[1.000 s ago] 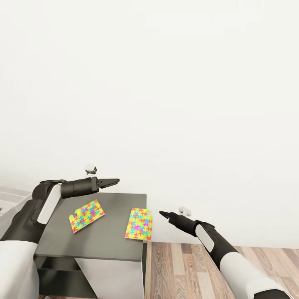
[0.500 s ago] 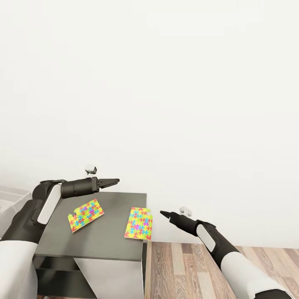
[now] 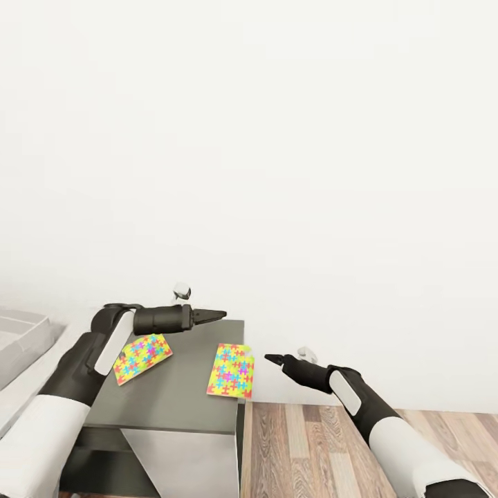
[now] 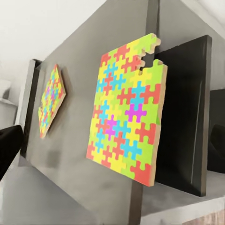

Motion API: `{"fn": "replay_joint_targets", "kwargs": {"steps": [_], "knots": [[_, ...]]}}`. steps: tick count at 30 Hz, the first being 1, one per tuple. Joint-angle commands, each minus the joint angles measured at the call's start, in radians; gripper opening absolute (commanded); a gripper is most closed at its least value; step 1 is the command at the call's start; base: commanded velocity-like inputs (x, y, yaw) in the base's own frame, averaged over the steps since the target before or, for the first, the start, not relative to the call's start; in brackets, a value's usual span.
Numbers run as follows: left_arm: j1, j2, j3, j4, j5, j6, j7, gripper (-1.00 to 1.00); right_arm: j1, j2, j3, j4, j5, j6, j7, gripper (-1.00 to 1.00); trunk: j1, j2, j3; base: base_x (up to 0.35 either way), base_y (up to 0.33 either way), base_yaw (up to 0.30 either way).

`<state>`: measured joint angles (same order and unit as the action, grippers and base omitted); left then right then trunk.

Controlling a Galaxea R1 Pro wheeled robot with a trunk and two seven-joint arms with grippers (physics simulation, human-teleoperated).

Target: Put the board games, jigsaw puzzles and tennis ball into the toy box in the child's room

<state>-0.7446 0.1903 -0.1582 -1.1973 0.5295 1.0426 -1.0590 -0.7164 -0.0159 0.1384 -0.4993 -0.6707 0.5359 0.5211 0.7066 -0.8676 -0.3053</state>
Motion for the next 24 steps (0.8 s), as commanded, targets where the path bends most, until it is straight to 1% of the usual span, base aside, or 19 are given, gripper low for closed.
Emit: {"fn": "replay_joint_targets", "kwargs": {"steps": [1,4,6,8,10,11,14,15,16,17,18,19,23,24], "knots": [[-0.002,0.0,-0.005,0.009,0.002,0.005,-0.002,1.0,-0.001,-0.001,0.0,-0.001,-0.008,0.005,0.003,1.0,0.004,-0.008,-0.005,0.0,0.0,0.0],[-0.009,-0.001,-0.013,0.049,0.001,0.005,-0.001,1.0,-0.001,-0.002,-0.029,0.0,-0.02,0.033,0.024,1.0,0.016,-0.029,-0.014,0.0,0.0,0.0],[-0.016,0.0,-0.014,0.058,0.0,0.005,-0.001,1.0,-0.001,-0.002,-0.041,-0.001,-0.023,0.055,0.029,1.0,0.023,-0.043,-0.02,0.0,0.0,0.0],[-0.027,0.001,-0.017,0.069,0.0,0.005,-0.001,1.0,-0.001,-0.001,-0.071,0.0,-0.025,0.104,0.034,1.0,0.031,-0.057,-0.026,0.0,0.0,0.0],[-0.03,0.001,-0.017,0.072,0.0,0.005,-0.001,1.0,-0.001,0.0,-0.092,0.001,-0.026,0.126,0.035,1.0,0.039,-0.071,-0.033,0.0,0.0,0.0],[-0.032,0.001,-0.018,0.075,0.001,0.005,-0.001,1.0,-0.001,0.001,-0.117,0.002,-0.027,0.145,0.035,1.0,0.042,-0.078,-0.036,0.0,0.0,0.0],[-0.035,0.002,-0.017,0.079,0.002,0.005,-0.001,1.0,-0.001,0.002,-0.162,0.004,-0.028,0.168,0.035,1.0,0.054,-0.099,-0.045,0.0,0.0,0.0],[-0.035,0.002,-0.017,0.08,0.002,0.005,-0.001,1.0,-0.001,0.003,-0.193,0.004,-0.029,0.183,0.036,1.0,0.058,-0.106,-0.048,0.0,0.0,0.0],[-0.035,0.002,-0.017,0.08,0.002,0.005,-0.001,1.0,-0.001,0.003,-0.208,0.005,-0.029,0.19,0.036,1.0,0.062,-0.113,-0.052,0.0,0.0,0.0],[-0.036,0.001,-0.016,0.082,0.002,0.005,-0.001,1.0,0.0,0.004,-0.248,0.005,-0.03,0.209,0.037,1.0,0.065,-0.12,-0.055,0.0,0.0,0.0],[-0.036,0.001,-0.016,0.083,0.002,0.005,-0.001,1.0,0.0,0.004,-0.26,0.006,-0.03,0.214,0.037,1.0,0.069,-0.127,-0.058,0.0,0.0,0.0],[-0.037,0.0,-0.016,0.084,0.003,0.005,-0.001,1.0,0.0,0.004,-0.283,0.008,-0.029,0.221,0.035,1.0,0.073,-0.134,-0.061,0.0,0.0,0.0],[-0.037,0.0,-0.015,0.085,0.003,0.005,-0.001,1.0,0.0,0.004,-0.315,0.01,-0.029,0.23,0.031,1.0,0.088,-0.162,-0.073,0.0,0.0,0.0],[-0.038,0.0,-0.015,0.085,0.003,0.005,-0.001,1.0,0.0,0.004,-0.318,0.01,-0.029,0.23,0.031,1.0,0.092,-0.169,-0.077,0.0,0.0,0.0]]}}
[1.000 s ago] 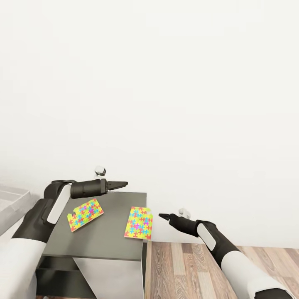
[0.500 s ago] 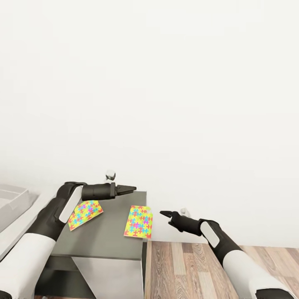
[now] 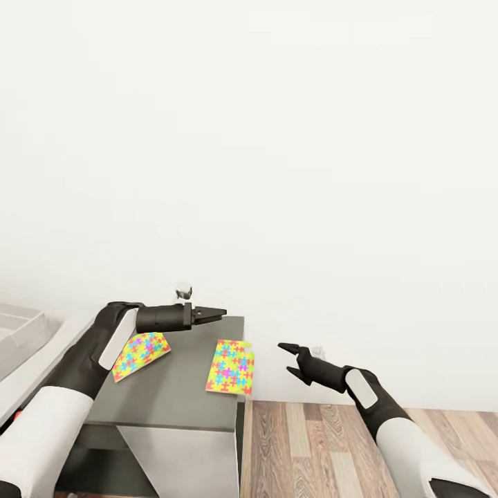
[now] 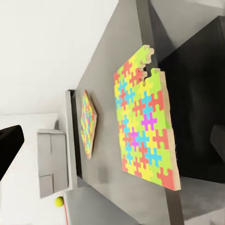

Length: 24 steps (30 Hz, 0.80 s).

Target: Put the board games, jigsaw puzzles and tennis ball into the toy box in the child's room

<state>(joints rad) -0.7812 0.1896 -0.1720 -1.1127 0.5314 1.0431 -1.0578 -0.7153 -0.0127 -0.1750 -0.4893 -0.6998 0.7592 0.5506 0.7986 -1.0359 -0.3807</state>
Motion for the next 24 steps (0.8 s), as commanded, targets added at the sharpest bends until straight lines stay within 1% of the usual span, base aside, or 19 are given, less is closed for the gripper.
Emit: {"fn": "replay_joint_targets", "kwargs": {"steps": [1,8,13,24], "knots": [[-0.001,0.001,-0.001,0.0,0.002,0.004,-0.003,1.0,0.001,0.002,-0.01,0.0,0.0,0.006,0.003,1.0,0.004,-0.008,-0.004,0.0,0.0,0.0],[-0.001,0.007,0.002,0.001,0.009,0.004,-0.008,1.0,0.008,0.007,-0.019,0.0,0.002,-0.004,0.009,1.0,0.031,-0.057,-0.026,0.0,0.0,0.0],[-0.001,0.009,0.001,0.001,0.01,0.004,-0.009,1.0,0.011,0.005,-0.03,0.0,0.003,-0.014,0.01,1.0,0.031,-0.057,-0.026,0.0,0.0,0.0],[-0.001,0.011,0.004,-0.006,0.01,0.004,-0.013,1.0,0.011,0.003,-0.035,0.001,0.002,-0.02,0.001,1.0,0.031,-0.057,-0.026,0.0,0.0,0.0]]}}
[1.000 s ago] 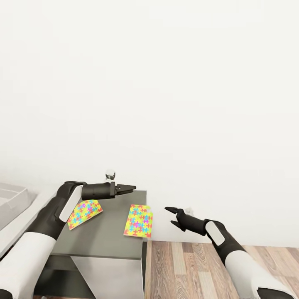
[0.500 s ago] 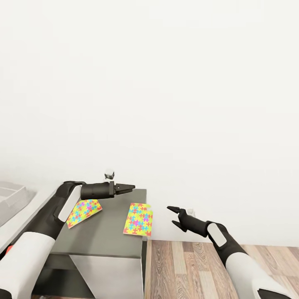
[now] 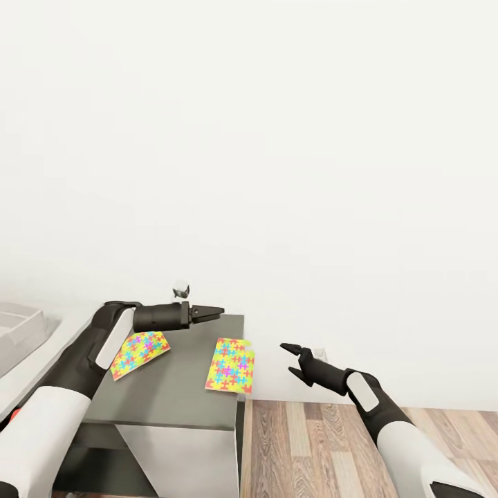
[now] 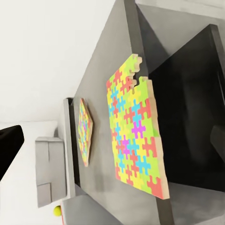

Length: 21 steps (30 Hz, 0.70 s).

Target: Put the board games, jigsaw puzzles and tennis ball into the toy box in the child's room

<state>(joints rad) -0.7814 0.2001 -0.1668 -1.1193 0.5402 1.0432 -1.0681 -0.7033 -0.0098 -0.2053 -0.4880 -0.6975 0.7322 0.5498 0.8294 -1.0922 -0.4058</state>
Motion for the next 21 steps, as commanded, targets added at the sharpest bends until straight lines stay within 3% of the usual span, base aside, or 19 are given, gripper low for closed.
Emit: {"fn": "replay_joint_targets", "kwargs": {"steps": [1,15,21], "knots": [[-0.001,0.001,-0.001,0.0,0.001,0.004,-0.002,1.0,-0.001,0.001,-0.005,0.0,0.0,0.006,0.001,1.0,0.0,-0.001,-0.001,0.0,0.0,0.0],[-0.001,0.001,0.0,-0.002,0.002,0.004,-0.003,1.0,-0.001,0.008,0.0,-0.005,0.004,-0.035,-0.001,1.0,0.0,-0.001,-0.001,0.001,0.0,0.0],[-0.001,0.001,0.0,-0.002,0.003,0.004,-0.003,1.0,-0.001,0.009,0.004,-0.001,0.01,-0.028,-0.031,1.0,0.0,-0.001,-0.001,0.057,0.0,0.0]]}}
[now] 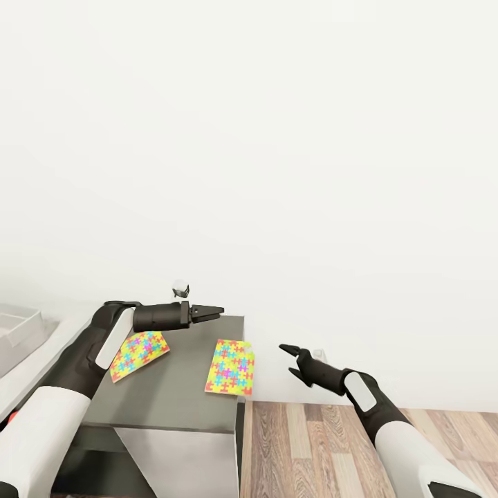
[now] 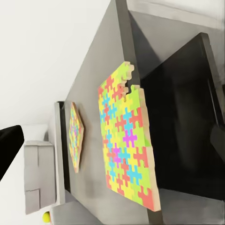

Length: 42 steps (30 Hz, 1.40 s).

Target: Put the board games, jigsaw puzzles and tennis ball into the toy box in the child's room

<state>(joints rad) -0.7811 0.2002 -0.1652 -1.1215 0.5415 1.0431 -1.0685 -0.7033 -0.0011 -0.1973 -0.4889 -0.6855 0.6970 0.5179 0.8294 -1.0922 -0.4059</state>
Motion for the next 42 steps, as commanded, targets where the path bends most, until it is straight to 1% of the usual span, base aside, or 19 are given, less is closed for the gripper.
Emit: {"fn": "replay_joint_targets", "kwargs": {"steps": [1,5,12,35,42], "knots": [[-0.001,0.001,-0.001,0.0,0.001,0.004,-0.002,1.0,-0.001,0.001,-0.004,0.0,-0.002,0.01,-0.018,1.0,0.0,-0.001,-0.001,0.022,0.0,0.0],[0.0,-0.001,-0.002,0.0,0.001,0.004,-0.002,1.0,-0.002,0.001,-0.002,0.0,-0.004,0.015,-0.068,1.0,0.0,-0.001,-0.001,0.011,0.0,0.0],[0.0,-0.001,-0.001,0.0,0.001,0.004,-0.002,1.0,-0.002,0.001,-0.001,0.0,-0.008,0.018,-0.1,1.0,0.0,-0.001,-0.001,0.003,0.0,0.0],[0.0,-0.001,-0.002,0.0,0.0,0.004,-0.002,1.0,-0.002,0.006,0.0,-0.01,-0.002,0.025,-0.097,1.0,0.088,-0.162,-0.073,0.0,0.0,0.0],[0.0,-0.002,-0.002,0.0,-0.001,0.004,-0.002,1.0,-0.002,0.006,0.002,-0.01,-0.002,0.026,-0.087,1.0,0.088,-0.162,-0.073,0.0,0.0,0.0]]}}
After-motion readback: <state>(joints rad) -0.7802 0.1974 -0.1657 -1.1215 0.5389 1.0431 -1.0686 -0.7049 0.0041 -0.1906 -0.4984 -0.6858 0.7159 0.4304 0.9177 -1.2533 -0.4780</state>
